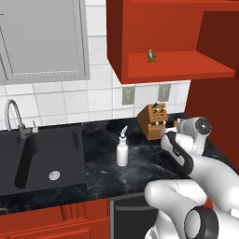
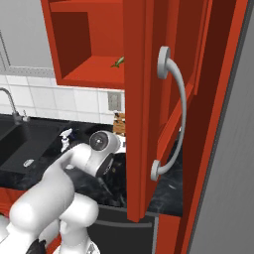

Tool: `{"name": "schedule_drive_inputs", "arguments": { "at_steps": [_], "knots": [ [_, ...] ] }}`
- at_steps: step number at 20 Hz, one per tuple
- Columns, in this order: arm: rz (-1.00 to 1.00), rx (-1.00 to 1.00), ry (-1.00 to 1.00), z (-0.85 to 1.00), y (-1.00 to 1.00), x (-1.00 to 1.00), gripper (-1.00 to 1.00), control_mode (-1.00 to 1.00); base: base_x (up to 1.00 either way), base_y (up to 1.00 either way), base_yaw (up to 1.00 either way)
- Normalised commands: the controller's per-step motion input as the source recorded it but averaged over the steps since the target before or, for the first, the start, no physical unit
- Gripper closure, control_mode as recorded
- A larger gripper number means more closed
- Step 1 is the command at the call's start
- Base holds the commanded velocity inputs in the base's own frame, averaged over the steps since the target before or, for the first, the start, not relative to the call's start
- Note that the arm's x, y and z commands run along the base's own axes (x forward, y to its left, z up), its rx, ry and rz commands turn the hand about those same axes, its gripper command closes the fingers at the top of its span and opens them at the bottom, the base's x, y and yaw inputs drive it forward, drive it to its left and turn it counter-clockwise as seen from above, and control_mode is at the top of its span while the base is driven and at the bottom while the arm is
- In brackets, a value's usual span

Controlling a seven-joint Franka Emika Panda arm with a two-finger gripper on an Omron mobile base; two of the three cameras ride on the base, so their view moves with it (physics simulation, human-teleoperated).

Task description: Pick the soap dispenser and spray from the cabinet and place them on the counter.

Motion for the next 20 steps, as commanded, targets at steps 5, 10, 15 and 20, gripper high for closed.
{"name": "schedule_drive_inputs", "arguments": {
  "at_steps": [5,10,15,20],
  "knots": [
    [0.00,0.00,0.00,-0.27,0.00,0.11,1.00,-1.00,0.00,0.00,0.00],
    [0.00,0.00,0.00,-0.25,0.00,0.11,1.00,-1.00,0.00,0.00,0.00],
    [0.00,0.00,0.00,-0.20,0.00,0.11,1.00,-1.00,0.00,0.00,0.00],
    [0.00,0.00,0.00,-0.13,0.02,0.10,1.00,-1.00,0.00,0.00,0.00]
  ]
}}
